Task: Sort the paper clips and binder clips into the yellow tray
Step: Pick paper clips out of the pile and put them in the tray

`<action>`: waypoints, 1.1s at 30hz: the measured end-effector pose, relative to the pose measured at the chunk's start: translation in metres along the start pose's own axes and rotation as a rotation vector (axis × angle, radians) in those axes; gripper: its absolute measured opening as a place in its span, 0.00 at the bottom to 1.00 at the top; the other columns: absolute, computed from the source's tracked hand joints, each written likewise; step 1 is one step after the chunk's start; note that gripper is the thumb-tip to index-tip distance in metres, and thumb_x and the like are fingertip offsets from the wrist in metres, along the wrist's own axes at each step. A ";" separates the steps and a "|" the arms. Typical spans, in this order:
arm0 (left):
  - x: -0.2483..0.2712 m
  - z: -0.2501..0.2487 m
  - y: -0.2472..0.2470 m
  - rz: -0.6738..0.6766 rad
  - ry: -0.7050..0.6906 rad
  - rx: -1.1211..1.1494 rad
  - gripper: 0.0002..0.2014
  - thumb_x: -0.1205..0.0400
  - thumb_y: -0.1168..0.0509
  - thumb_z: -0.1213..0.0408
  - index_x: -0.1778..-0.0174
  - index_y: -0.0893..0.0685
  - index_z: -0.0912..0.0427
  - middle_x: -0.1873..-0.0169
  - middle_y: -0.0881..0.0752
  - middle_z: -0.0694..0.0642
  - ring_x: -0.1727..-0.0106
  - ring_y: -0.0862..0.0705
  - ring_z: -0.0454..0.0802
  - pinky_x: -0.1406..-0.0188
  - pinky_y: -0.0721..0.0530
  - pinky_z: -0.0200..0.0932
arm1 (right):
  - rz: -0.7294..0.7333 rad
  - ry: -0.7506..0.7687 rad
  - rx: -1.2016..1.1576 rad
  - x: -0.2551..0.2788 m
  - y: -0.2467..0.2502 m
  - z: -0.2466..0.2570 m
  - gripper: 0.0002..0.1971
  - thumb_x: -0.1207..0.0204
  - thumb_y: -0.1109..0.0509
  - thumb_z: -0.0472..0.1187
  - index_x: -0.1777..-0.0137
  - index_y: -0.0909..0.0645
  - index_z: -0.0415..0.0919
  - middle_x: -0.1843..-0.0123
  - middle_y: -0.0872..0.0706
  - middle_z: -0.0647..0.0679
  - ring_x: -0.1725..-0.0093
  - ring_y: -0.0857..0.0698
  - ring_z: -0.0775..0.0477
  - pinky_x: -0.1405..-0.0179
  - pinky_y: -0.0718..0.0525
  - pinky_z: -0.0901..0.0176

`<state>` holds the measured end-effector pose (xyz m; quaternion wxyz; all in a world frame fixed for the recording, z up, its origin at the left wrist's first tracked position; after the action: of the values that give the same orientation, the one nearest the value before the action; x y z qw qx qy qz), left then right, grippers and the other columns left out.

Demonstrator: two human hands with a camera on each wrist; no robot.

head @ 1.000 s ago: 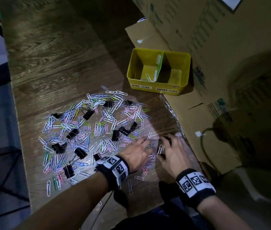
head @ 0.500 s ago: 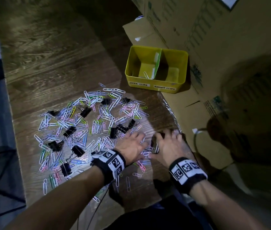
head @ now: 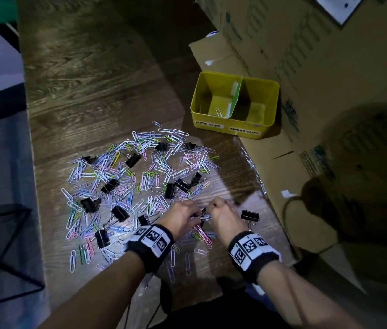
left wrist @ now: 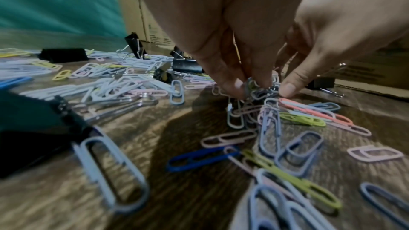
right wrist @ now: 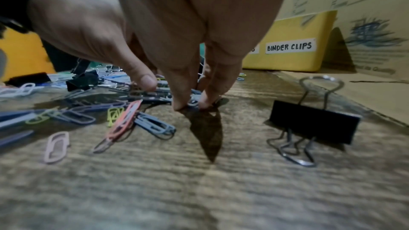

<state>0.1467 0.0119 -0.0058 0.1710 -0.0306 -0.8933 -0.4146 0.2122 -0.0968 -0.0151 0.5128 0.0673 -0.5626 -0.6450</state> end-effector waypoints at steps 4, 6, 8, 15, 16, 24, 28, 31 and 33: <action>0.006 0.010 0.006 -0.051 0.109 0.100 0.06 0.22 0.32 0.62 0.53 0.14 0.58 0.59 0.13 0.53 0.60 0.18 0.45 0.54 0.18 0.39 | -0.032 0.023 0.021 0.000 0.002 -0.003 0.21 0.26 0.37 0.24 0.34 0.24 0.38 0.30 0.27 0.41 0.30 0.28 0.36 0.31 0.26 0.47; 0.008 0.014 0.010 -0.061 0.178 0.169 0.06 0.23 0.30 0.64 0.52 0.13 0.59 0.63 0.14 0.51 0.67 0.20 0.38 0.63 0.23 0.27 | -0.046 0.032 0.016 0.000 0.003 -0.003 0.15 0.22 0.37 0.29 0.37 0.22 0.37 0.33 0.24 0.41 0.34 0.24 0.37 0.36 0.24 0.50; 0.010 0.016 0.013 -0.045 0.217 0.237 0.06 0.24 0.29 0.66 0.52 0.13 0.60 0.68 0.17 0.45 0.71 0.21 0.30 0.68 0.25 0.21 | -0.043 0.039 -0.010 -0.001 0.004 -0.004 0.12 0.21 0.38 0.32 0.39 0.20 0.36 0.36 0.21 0.40 0.37 0.21 0.37 0.40 0.22 0.52; 0.015 0.030 0.028 0.002 0.343 0.547 0.11 0.28 0.26 0.68 0.55 0.15 0.47 0.62 0.13 0.50 0.60 0.14 0.44 0.53 0.16 0.39 | -0.197 0.095 -0.193 -0.001 0.028 -0.005 0.09 0.23 0.35 0.36 0.49 0.14 0.35 0.50 0.13 0.39 0.50 0.15 0.37 0.47 0.16 0.52; 0.015 0.028 0.034 -0.003 0.343 0.576 0.12 0.29 0.26 0.68 0.56 0.14 0.46 0.62 0.12 0.51 0.59 0.14 0.48 0.51 0.15 0.42 | -0.235 0.122 -0.215 0.001 0.031 -0.005 0.09 0.24 0.33 0.35 0.50 0.13 0.35 0.52 0.13 0.39 0.52 0.14 0.37 0.48 0.15 0.50; -0.008 -0.015 0.119 -0.061 0.205 0.826 0.11 0.29 0.29 0.75 0.54 0.13 0.59 0.66 0.09 0.52 0.64 0.12 0.47 0.60 0.14 0.37 | -0.433 -0.011 -0.635 0.022 0.119 -0.001 0.08 0.26 0.26 0.39 0.47 0.12 0.44 0.57 0.11 0.54 0.61 0.14 0.59 0.58 0.16 0.71; -0.049 -0.039 0.173 -0.171 0.064 0.971 0.15 0.33 0.28 0.74 0.50 0.14 0.65 0.68 0.09 0.51 0.68 0.13 0.43 0.65 0.14 0.36 | -0.463 -0.056 -1.026 0.005 0.183 0.004 0.06 0.26 0.26 0.38 0.55 0.14 0.51 0.61 0.12 0.63 0.60 0.11 0.63 0.55 0.14 0.66; -0.084 -0.050 0.205 -0.213 0.010 1.044 0.17 0.31 0.30 0.76 0.46 0.17 0.70 0.66 0.09 0.53 0.66 0.12 0.45 0.63 0.13 0.38 | -0.605 0.007 -1.120 -0.020 0.228 0.004 0.07 0.26 0.27 0.32 0.57 0.15 0.46 0.59 0.11 0.54 0.59 0.10 0.56 0.56 0.12 0.64; -0.111 -0.052 0.215 -0.233 0.043 1.089 0.14 0.29 0.31 0.79 0.48 0.16 0.70 0.66 0.09 0.55 0.66 0.12 0.48 0.62 0.12 0.40 | -0.623 -0.029 -1.144 -0.049 0.243 -0.003 0.06 0.25 0.27 0.33 0.60 0.16 0.44 0.60 0.11 0.50 0.58 0.10 0.52 0.53 0.11 0.60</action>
<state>0.3075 0.1236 0.1452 0.1334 0.1695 -0.9723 0.0901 0.3790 -0.0241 0.1532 0.2491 -0.0649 -0.0914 -0.9620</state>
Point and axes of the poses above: each hand's wrist, its own x-axis away from the middle knuckle, its own y-axis out of the back of the hand, z = x × y, the point moved 4 cm from there along -x, towards the middle knuckle
